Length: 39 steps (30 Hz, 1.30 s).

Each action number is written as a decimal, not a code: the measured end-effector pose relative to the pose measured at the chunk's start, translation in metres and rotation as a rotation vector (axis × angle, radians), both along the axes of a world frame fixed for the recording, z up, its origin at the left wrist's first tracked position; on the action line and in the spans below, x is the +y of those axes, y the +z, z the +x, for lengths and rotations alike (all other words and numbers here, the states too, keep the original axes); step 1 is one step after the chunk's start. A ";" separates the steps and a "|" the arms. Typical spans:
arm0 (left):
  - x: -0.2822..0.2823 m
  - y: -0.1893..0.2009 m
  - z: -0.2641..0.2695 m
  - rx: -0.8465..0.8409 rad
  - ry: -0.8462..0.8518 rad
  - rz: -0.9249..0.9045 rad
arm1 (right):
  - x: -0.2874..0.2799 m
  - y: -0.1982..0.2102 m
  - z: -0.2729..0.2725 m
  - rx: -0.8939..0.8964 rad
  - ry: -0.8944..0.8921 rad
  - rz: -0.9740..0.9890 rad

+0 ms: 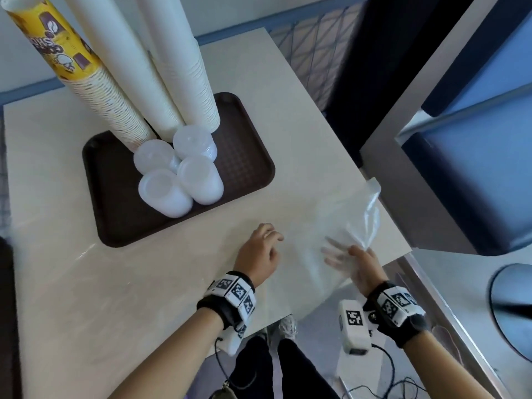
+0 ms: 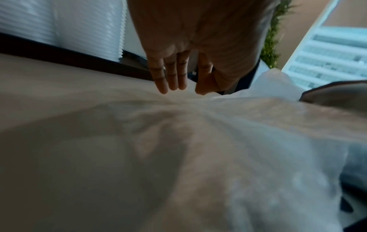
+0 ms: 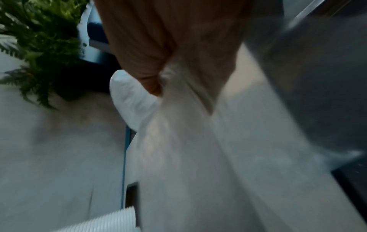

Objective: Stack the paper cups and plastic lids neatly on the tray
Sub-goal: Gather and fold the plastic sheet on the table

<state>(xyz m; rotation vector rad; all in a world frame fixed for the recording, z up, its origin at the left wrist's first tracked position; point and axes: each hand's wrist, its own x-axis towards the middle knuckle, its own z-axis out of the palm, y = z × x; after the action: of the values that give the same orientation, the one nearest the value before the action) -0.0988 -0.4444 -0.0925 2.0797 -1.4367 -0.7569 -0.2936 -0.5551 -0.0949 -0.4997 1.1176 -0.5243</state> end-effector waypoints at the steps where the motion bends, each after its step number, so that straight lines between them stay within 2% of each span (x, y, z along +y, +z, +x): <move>1: 0.007 -0.003 0.006 -0.061 -0.016 0.043 | -0.005 -0.003 -0.009 0.001 0.007 0.003; 7: 0.040 -0.018 0.012 -0.302 -0.378 0.281 | -0.023 -0.005 -0.043 -0.114 0.069 0.038; 9: 0.039 -0.024 0.006 -0.418 -0.422 0.274 | -0.029 -0.007 -0.045 -0.144 0.084 0.051; 12: 0.028 -0.023 -0.016 -0.426 -0.520 0.154 | -0.031 -0.001 -0.039 -0.145 0.110 0.041; 13: 0.024 -0.022 -0.023 -0.412 -0.564 0.176 | -0.031 0.001 -0.036 -0.137 0.119 0.030; 15: 0.021 -0.026 -0.029 -0.491 -0.625 0.227 | -0.034 0.006 -0.032 -0.109 0.114 0.006; 21: 0.036 -0.028 0.003 -0.463 -0.451 0.139 | -0.055 0.026 -0.043 -0.224 0.098 -0.106; 24: 0.048 -0.020 0.020 -0.461 -0.377 0.158 | -0.057 0.045 -0.048 -0.324 0.161 -0.087; 28: 0.046 -0.015 0.025 -0.440 -0.246 0.175 | -0.047 0.055 -0.038 -0.411 0.248 0.079; 29: 0.043 -0.016 0.024 -0.431 -0.246 0.155 | -0.046 0.053 -0.037 -0.479 0.290 0.029; 31: 0.036 -0.017 0.019 -0.450 -0.298 0.117 | -0.045 0.056 -0.032 -0.427 0.292 -0.075; 32: 0.032 -0.019 0.018 -0.456 -0.324 0.103 | -0.041 0.047 -0.028 -0.378 0.304 -0.027; 33: 0.029 -0.021 0.017 -0.455 -0.327 0.100 | -0.039 0.045 -0.024 -0.382 0.343 0.122; 37: 0.026 -0.027 0.017 -0.483 -0.148 0.078 | -0.032 0.040 -0.016 -0.202 0.285 0.189; 39: 0.030 -0.028 0.022 -0.372 0.017 0.067 | -0.032 0.027 -0.016 -0.094 0.149 0.255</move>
<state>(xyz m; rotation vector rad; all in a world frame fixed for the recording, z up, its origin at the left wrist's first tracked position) -0.0763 -0.4147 -0.1201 2.3731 -1.5990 -0.4293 -0.3093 -0.5867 -0.0677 -0.3295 1.0305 -0.2677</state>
